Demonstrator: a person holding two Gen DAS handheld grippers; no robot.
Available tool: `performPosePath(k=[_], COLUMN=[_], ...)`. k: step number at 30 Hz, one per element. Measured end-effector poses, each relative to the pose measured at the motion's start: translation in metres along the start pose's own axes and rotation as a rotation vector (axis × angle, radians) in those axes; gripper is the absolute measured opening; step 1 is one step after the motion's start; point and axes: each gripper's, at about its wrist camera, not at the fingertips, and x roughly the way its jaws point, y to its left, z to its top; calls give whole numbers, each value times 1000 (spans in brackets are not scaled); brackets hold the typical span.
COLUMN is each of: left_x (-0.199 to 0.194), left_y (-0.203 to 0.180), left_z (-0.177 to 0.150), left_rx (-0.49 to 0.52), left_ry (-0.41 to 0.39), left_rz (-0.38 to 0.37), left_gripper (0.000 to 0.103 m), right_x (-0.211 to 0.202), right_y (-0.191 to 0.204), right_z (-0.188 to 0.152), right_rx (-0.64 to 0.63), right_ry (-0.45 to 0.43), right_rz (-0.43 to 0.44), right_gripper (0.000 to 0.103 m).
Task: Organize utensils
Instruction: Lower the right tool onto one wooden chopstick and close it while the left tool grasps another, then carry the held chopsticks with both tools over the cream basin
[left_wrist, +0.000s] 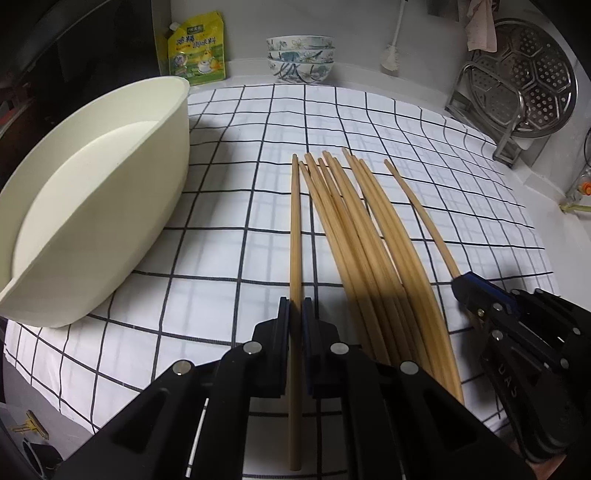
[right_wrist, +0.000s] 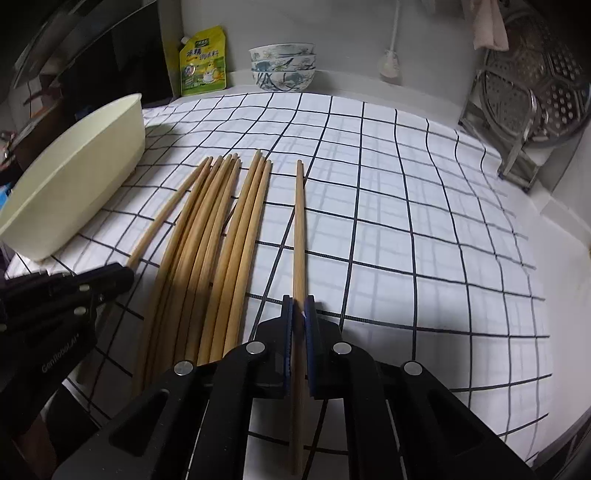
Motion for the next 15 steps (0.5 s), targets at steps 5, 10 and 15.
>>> performPosePath(k=[5,10,15], left_x=[-15,-48,-74], left_y=[3,17,52], left_z=[4,19,40], left_rx=[-1,-16,-50], left_ry=[-17,-97,-158], left_rz=[-49,-103,-113], left_gripper=[7,7,7], right_x=[-13,-41,-66], right_y=[-10,0,32], right_z=[3,23,58], right_rx=[94,137,102], right_ry=[-22,-94,-181], right_rz=[38,76,126], right_gripper=[6,6,6])
